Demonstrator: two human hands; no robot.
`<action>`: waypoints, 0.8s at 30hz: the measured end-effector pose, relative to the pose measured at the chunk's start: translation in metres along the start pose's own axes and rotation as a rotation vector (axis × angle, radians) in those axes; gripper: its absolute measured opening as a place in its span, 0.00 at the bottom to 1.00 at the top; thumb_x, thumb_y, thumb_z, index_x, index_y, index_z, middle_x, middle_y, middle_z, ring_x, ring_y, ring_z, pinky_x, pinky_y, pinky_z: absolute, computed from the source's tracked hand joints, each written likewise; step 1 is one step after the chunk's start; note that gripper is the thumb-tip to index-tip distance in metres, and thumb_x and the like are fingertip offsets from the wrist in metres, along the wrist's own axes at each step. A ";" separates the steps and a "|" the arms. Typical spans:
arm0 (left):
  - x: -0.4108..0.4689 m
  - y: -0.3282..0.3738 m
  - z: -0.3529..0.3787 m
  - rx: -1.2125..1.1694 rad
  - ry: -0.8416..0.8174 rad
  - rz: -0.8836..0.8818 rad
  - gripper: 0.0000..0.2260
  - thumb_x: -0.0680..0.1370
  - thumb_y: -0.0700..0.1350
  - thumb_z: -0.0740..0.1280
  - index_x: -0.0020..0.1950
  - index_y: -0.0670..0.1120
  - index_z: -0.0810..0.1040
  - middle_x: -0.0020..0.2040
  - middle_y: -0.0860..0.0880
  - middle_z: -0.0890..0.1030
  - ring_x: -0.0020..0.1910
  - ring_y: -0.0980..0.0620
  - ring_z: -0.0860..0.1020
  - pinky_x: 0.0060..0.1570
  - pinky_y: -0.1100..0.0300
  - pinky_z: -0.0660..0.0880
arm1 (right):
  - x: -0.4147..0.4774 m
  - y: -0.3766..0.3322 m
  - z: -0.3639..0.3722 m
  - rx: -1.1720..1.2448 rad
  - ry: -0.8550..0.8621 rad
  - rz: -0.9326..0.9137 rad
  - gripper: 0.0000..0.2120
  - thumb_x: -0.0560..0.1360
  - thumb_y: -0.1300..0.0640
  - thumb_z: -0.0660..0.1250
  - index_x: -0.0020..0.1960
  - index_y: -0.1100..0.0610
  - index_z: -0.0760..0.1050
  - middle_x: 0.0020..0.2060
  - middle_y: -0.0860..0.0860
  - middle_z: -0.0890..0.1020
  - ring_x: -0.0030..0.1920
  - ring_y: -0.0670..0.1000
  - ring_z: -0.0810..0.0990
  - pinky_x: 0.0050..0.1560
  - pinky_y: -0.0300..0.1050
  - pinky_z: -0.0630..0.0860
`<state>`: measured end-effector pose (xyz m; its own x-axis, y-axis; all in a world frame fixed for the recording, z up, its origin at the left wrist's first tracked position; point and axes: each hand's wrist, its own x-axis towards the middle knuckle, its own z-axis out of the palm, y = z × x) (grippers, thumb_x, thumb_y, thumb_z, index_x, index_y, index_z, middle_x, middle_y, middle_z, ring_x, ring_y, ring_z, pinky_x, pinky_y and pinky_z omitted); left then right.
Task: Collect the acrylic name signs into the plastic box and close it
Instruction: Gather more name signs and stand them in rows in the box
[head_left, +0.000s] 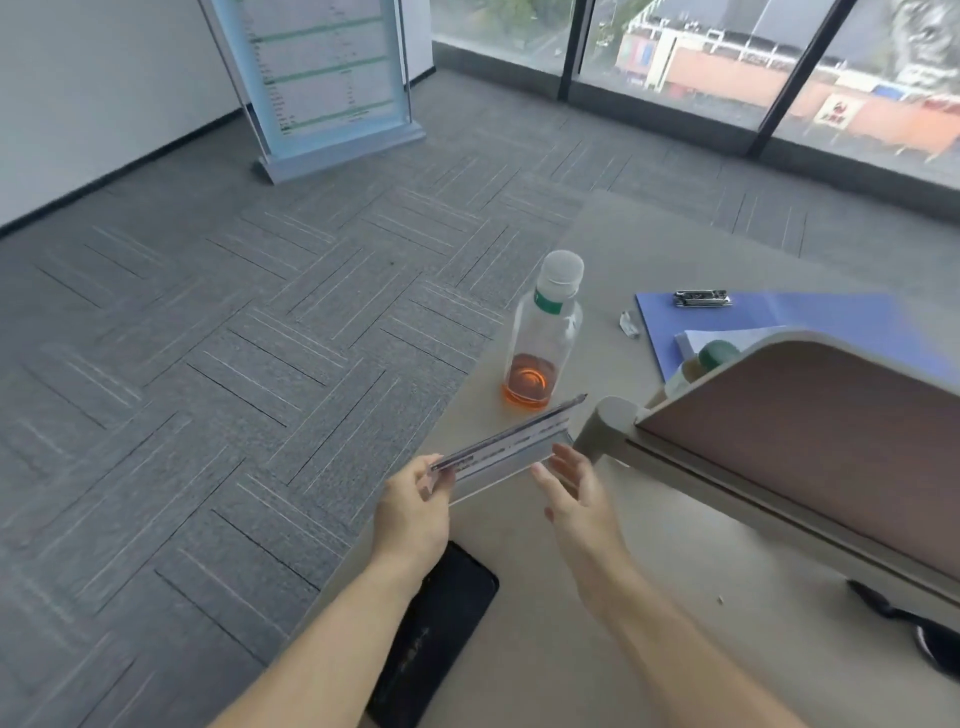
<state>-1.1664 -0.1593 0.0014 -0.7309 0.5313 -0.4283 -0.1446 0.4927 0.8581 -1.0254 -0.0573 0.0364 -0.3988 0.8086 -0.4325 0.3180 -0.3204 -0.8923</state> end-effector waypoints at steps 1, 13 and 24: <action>0.001 0.000 -0.005 0.023 0.003 0.018 0.04 0.80 0.51 0.70 0.54 0.58 0.83 0.54 0.53 0.87 0.59 0.53 0.83 0.61 0.55 0.77 | 0.003 0.004 0.000 -0.010 0.003 0.009 0.22 0.79 0.51 0.67 0.71 0.49 0.69 0.66 0.48 0.75 0.66 0.48 0.74 0.70 0.53 0.71; 0.027 0.016 -0.039 -0.143 0.146 -0.035 0.15 0.84 0.41 0.55 0.62 0.50 0.80 0.59 0.52 0.81 0.53 0.62 0.77 0.49 0.64 0.70 | 0.041 0.024 0.029 -0.181 0.009 -0.111 0.07 0.81 0.56 0.65 0.58 0.51 0.76 0.55 0.49 0.83 0.62 0.49 0.78 0.63 0.49 0.75; -0.039 0.129 -0.086 -0.034 0.056 0.141 0.14 0.83 0.40 0.55 0.57 0.44 0.81 0.47 0.48 0.82 0.45 0.50 0.79 0.46 0.54 0.75 | -0.035 -0.069 -0.011 -0.120 0.064 -0.440 0.13 0.79 0.50 0.68 0.36 0.46 0.73 0.31 0.38 0.77 0.35 0.41 0.74 0.40 0.40 0.69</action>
<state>-1.2133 -0.1759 0.1529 -0.7817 0.5536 -0.2871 -0.0597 0.3919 0.9181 -1.0235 -0.0583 0.1148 -0.4655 0.8850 -0.0033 0.2292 0.1170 -0.9663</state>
